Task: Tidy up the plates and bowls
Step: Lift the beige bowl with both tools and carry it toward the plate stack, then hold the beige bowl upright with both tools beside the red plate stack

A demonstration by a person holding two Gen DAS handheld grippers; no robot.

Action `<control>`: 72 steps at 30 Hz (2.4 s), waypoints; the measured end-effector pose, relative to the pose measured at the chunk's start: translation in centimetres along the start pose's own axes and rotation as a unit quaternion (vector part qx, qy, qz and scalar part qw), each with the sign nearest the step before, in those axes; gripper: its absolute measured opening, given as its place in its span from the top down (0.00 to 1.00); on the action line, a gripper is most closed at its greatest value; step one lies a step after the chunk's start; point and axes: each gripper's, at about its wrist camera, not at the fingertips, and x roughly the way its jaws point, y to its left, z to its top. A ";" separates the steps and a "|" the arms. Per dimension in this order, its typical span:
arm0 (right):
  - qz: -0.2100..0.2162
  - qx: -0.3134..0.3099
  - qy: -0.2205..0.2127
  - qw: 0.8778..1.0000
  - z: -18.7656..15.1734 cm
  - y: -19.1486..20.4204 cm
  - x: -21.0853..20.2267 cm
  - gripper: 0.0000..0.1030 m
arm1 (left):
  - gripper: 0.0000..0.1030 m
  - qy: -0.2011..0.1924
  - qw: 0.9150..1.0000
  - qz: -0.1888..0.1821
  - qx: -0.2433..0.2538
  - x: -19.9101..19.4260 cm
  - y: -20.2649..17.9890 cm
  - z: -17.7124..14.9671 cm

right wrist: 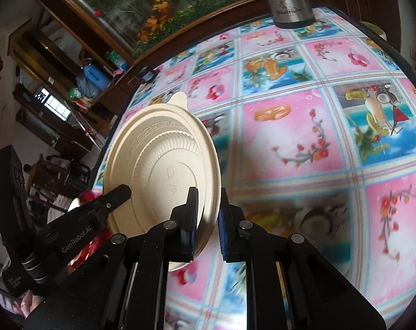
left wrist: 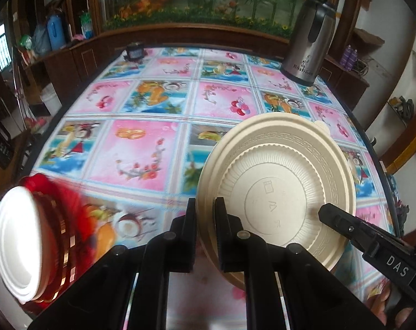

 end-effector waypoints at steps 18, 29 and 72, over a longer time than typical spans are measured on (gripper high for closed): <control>0.060 -0.081 0.064 0.993 -5.9 10.2 1.2 0.88 | 0.88 -0.038 0.996 0.064 -0.039 -6.5 9.4 -6.4; 0.070 -0.128 0.092 0.985 -8.0 15.6 3.2 0.88 | 0.87 -0.050 0.992 0.090 -0.080 -7.5 14.2 -7.7; 0.077 -0.198 0.138 0.967 -5.7 29.0 10.5 0.88 | 0.86 -0.005 0.983 0.108 -0.150 -7.1 25.2 -4.8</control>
